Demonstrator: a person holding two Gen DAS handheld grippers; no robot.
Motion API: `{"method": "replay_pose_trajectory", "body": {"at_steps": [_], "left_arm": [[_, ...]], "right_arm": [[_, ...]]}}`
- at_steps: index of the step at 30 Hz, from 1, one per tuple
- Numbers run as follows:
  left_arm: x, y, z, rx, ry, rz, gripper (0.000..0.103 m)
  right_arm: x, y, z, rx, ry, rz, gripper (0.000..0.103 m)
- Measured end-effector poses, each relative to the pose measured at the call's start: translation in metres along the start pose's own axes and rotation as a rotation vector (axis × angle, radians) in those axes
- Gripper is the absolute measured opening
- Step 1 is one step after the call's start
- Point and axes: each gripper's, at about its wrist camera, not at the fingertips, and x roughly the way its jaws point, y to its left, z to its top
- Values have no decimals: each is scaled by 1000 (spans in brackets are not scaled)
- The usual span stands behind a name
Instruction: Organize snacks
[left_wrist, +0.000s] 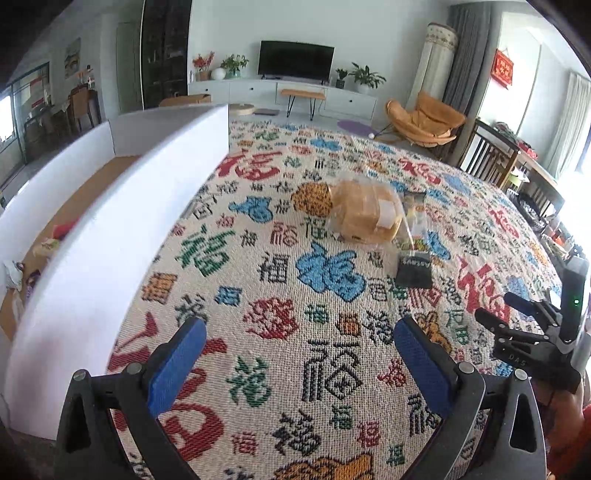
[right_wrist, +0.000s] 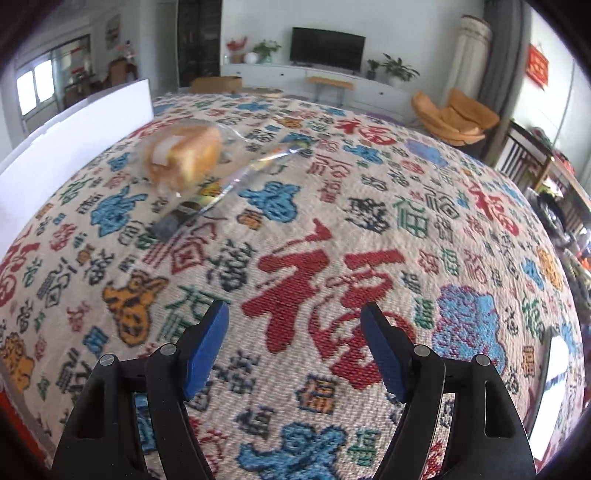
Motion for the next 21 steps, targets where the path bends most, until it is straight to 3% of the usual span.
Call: {"method": "replay_pose_trajectory", "body": {"at_steps": [7,14,21], "left_arm": [[40,-8,-35,53,79,111,101],[53,-12,-43,84,115,122,101],[51,-7,-48,64,84,110,103]], "right_arm": [[12,-7,-1,41,32,27,81],[17,-15,1,86,49,37,88],[19,-15,-1,91,50,41,88]]}}
